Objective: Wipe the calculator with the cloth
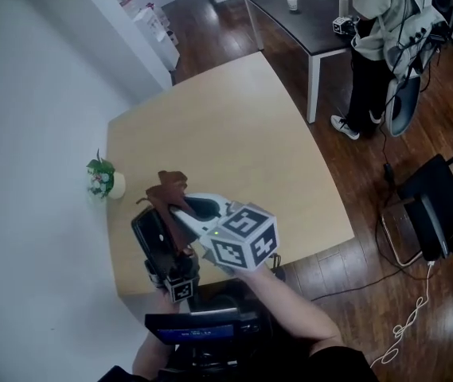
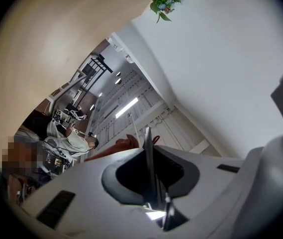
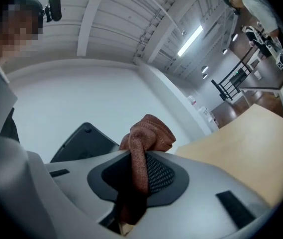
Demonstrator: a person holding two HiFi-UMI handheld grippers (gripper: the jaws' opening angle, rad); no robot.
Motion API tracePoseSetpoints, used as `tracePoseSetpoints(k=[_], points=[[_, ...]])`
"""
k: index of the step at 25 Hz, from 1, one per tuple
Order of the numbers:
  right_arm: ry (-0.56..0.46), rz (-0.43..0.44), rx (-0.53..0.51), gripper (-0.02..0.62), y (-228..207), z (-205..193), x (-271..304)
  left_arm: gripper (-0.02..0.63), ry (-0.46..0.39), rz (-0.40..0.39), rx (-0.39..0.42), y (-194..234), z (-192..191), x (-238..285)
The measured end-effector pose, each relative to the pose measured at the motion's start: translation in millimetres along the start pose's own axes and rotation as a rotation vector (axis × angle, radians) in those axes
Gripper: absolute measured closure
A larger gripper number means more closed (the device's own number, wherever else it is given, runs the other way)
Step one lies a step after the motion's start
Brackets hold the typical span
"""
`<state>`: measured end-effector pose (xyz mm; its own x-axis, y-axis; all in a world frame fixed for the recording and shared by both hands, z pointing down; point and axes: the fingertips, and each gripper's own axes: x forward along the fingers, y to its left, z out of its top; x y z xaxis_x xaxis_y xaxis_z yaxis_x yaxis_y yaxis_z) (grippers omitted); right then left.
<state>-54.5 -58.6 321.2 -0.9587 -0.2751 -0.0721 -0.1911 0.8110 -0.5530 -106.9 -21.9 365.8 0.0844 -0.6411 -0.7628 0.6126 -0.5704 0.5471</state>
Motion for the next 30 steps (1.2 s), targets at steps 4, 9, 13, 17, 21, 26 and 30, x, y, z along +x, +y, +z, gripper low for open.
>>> tracePoseSetpoints(k=[4,9,13,17,21,26,30], points=[[-0.181,0.197,0.065,0.515,45.5,50.8,-30.1,0.555,0.006,-0.007,-0.025,5.8,0.4,2.5],[-0.163,0.288,0.064,0.514,63.2,48.9,-22.3,0.555,0.022,0.004,-0.058,21.7,-6.2,9.6],[-0.048,0.069,0.03,0.512,12.9,5.1,-2.8,0.552,-0.007,-0.022,-0.064,14.3,-2.3,12.8],[0.011,-0.1,0.011,0.515,-22.6,-18.0,-6.4,0.56,-0.043,-0.026,-0.028,6.8,12.2,9.9],[-0.086,0.014,0.007,0.515,9.4,13.6,-18.7,0.561,-0.11,-0.028,-0.008,5.3,30.8,11.2],[-0.128,0.216,-0.044,0.514,69.5,21.9,-20.1,0.563,-0.173,-0.034,0.006,5.6,39.2,11.9],[-0.07,0.141,-0.086,0.515,57.3,-3.8,-9.6,0.563,-0.224,0.015,0.023,6.8,45.9,21.4]])
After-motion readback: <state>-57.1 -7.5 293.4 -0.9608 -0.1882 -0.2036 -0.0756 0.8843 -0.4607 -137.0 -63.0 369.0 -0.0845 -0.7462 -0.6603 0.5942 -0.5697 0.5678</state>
